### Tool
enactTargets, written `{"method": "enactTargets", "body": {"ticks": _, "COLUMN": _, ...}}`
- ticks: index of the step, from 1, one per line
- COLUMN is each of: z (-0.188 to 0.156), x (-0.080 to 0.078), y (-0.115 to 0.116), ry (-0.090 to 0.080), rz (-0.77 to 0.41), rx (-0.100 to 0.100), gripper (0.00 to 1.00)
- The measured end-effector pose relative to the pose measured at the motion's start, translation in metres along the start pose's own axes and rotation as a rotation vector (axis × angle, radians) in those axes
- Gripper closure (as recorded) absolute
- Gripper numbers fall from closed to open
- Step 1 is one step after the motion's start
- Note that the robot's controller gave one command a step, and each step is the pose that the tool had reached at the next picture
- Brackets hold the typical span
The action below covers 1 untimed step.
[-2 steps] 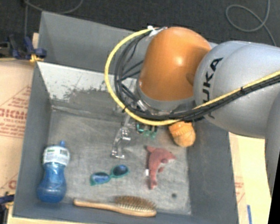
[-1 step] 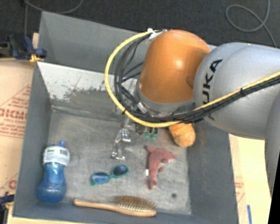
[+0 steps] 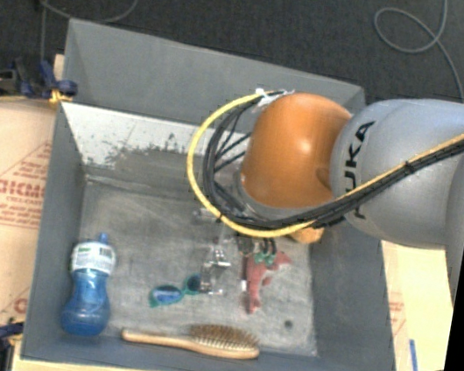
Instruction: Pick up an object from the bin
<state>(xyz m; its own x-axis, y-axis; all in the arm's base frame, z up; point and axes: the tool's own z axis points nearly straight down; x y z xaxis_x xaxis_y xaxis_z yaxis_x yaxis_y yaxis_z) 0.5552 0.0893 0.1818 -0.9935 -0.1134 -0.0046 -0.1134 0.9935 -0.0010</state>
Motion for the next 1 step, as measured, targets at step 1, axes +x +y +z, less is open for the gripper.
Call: {"method": "enactTargets", "body": {"ticks": 1, "z": 0.0471, "x": 0.025, "y": 0.0025, "ry": 0.0, "rz": -0.073, "rx": 0.0, "gripper": 0.0}}
